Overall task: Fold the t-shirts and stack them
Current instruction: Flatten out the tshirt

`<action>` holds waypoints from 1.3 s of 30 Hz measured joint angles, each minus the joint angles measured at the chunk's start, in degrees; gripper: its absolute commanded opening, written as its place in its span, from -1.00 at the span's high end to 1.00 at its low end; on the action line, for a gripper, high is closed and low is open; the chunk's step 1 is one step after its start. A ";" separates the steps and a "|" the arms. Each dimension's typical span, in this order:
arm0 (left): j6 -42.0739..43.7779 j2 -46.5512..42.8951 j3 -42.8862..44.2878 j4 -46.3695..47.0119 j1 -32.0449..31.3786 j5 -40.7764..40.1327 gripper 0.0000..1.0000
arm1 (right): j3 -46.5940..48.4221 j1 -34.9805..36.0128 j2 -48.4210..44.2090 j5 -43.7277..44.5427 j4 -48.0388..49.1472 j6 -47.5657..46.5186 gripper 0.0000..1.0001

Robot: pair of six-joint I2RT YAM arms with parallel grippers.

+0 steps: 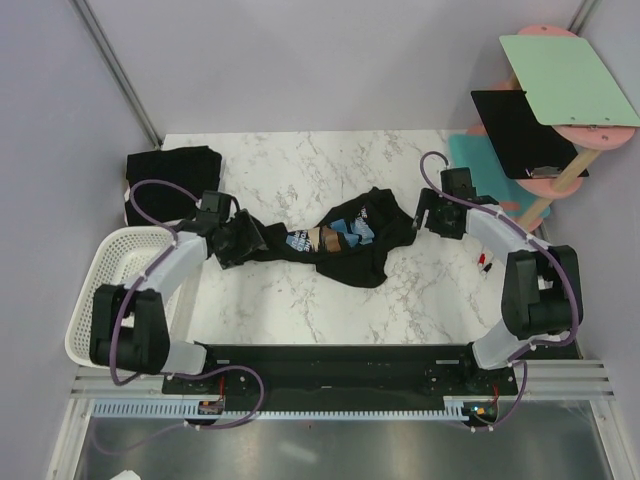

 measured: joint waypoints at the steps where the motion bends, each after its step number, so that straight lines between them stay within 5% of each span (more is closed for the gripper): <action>1: 0.02 -1.81 -0.22 -0.48 -0.42 -0.44 -0.77 | 0.22 0.00 -0.59 -0.33 -0.02 -0.13 -0.64; 7: 0.92 -11.34 1.40 -1.18 -2.05 -6.01 -0.83 | 6.23 0.35 1.81 -5.53 2.01 -0.92 -0.60; 20: 3.48 5.40 12.79 -1.81 -2.03 -8.33 -0.84 | 22.62 6.08 19.21 -9.20 7.06 -2.45 -0.56; 29: 4.68 6.56 12.79 -1.90 -2.03 -8.33 -0.84 | 27.56 11.50 21.88 -5.44 7.50 -4.85 -0.50; 39: 4.96 7.76 12.79 -1.90 -2.03 -8.31 -0.84 | 30.05 16.90 25.53 8.66 5.81 -8.70 -0.47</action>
